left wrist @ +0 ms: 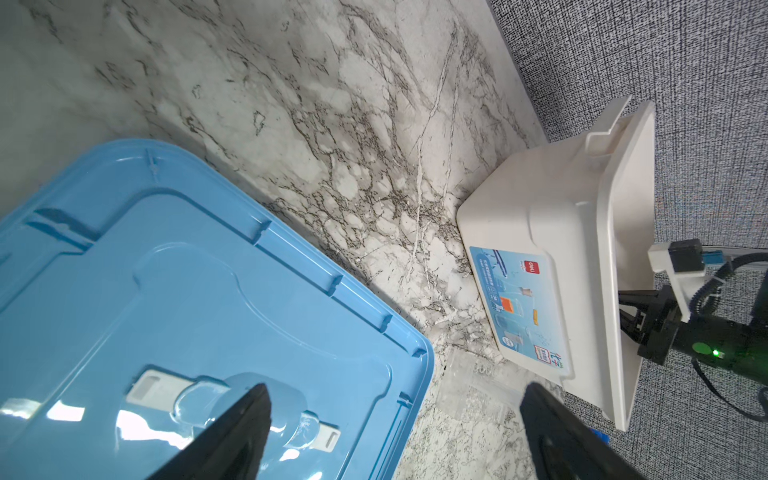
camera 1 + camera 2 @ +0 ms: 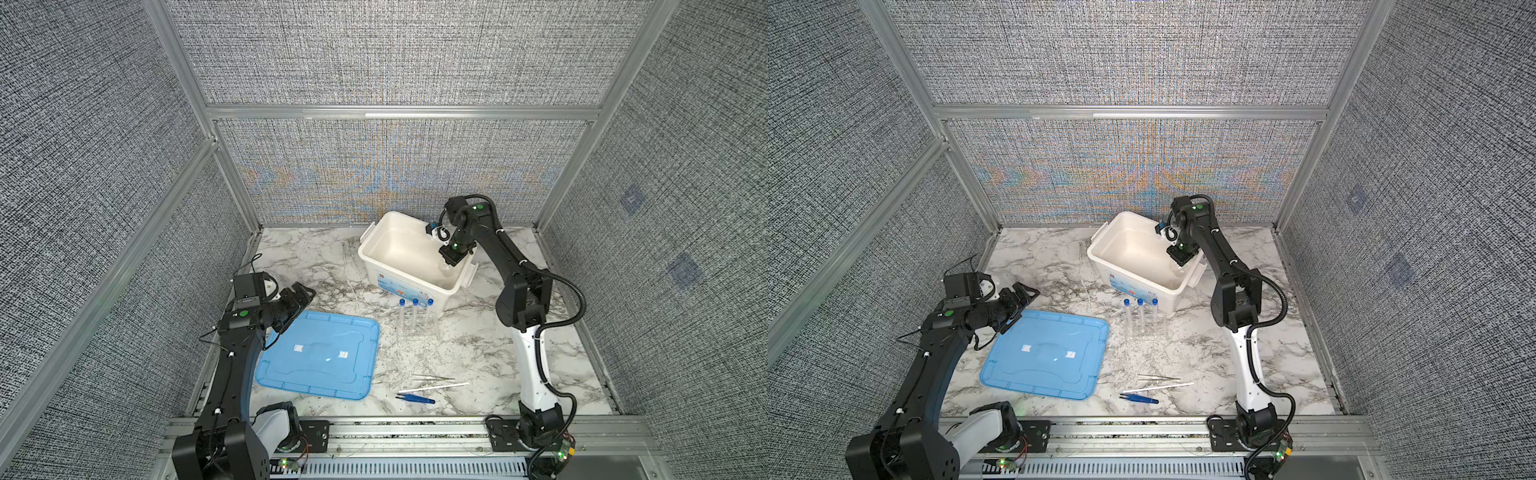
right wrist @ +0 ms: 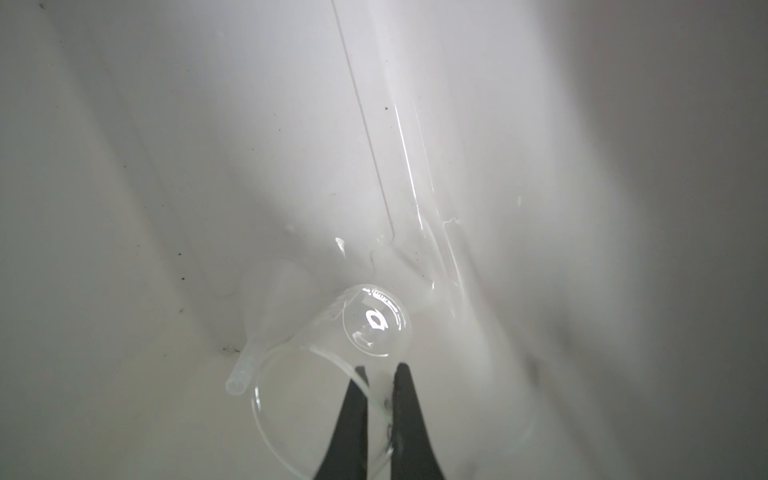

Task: Organize the chemistry lab equipment
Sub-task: 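Lower the beaker into the white bin and open the right gripper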

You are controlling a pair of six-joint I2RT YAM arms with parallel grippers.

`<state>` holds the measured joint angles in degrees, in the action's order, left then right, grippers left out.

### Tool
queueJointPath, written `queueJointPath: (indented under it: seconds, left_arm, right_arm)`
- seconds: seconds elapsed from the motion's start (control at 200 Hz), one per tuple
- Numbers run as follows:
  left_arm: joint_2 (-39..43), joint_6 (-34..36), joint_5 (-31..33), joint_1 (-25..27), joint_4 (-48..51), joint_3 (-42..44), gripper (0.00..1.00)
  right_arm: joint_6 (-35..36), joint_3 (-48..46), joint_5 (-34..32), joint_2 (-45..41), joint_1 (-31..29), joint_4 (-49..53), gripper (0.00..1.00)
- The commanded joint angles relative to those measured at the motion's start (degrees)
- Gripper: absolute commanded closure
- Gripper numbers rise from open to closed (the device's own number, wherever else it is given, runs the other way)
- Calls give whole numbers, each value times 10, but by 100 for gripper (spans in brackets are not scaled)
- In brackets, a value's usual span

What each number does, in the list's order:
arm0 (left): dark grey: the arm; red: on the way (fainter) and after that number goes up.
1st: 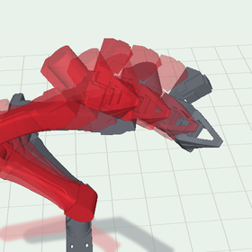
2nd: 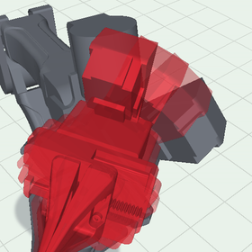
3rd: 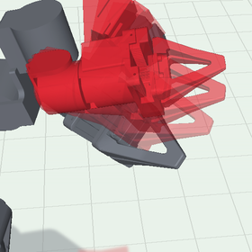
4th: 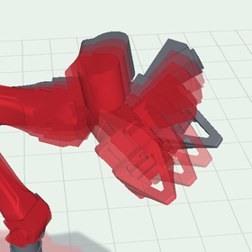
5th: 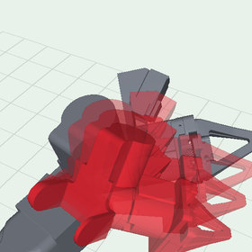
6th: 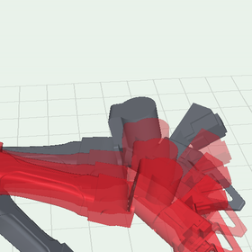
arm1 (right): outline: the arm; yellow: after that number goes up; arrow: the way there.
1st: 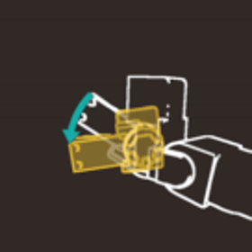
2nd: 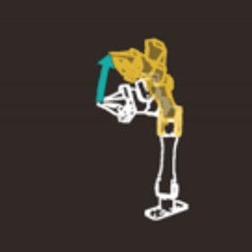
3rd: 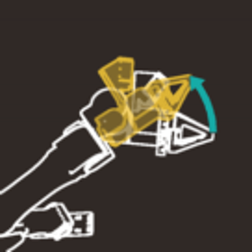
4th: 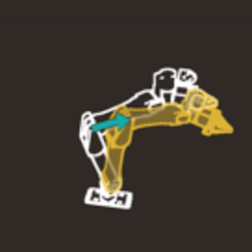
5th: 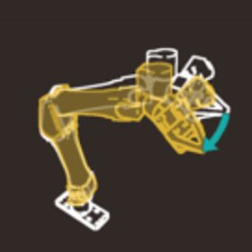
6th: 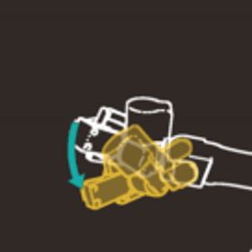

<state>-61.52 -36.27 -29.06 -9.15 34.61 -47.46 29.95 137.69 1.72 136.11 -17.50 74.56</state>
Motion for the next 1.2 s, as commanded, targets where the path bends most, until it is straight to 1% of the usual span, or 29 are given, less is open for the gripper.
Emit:
queueJointPath:
  seconds: [0.0,0.2,0.295,0.425,0.53,0.635,0.89,0.985,1.195]
  left_arm:
    - [3,25,17,0,28,-6,5]
    - [2,18,8,0,15,-8,5]
    - [-3,25,3,0,33,-17,5]
    - [3,41,17,-1,54,-26,5]
    - [9,41,20,0,62,-31,5]
    - [12,41,18,-1,49,-24,5]
    - [14,40,23,0,49,-27,5]
    - [16,37,23,-1,52,-27,5]
    - [20,33,22,0,49,-26,5]
  right_arm:
    - [47,5,9,8,-4,21,100]
    - [125,0,-1,15,-8,22,100]
    - [162,-3,-6,17,-8,27,100]
    - [195,-13,-10,19,-9,19,100]
    - [199,-2,-22,29,-8,15,99]
    - [198,3,-27,36,-8,3,95]
    - [196,3,-41,35,-12,-10,80]
    - [194,3,-49,26,-15,-14,77]
    - [184,-21,-49,-30,-29,-40,74]
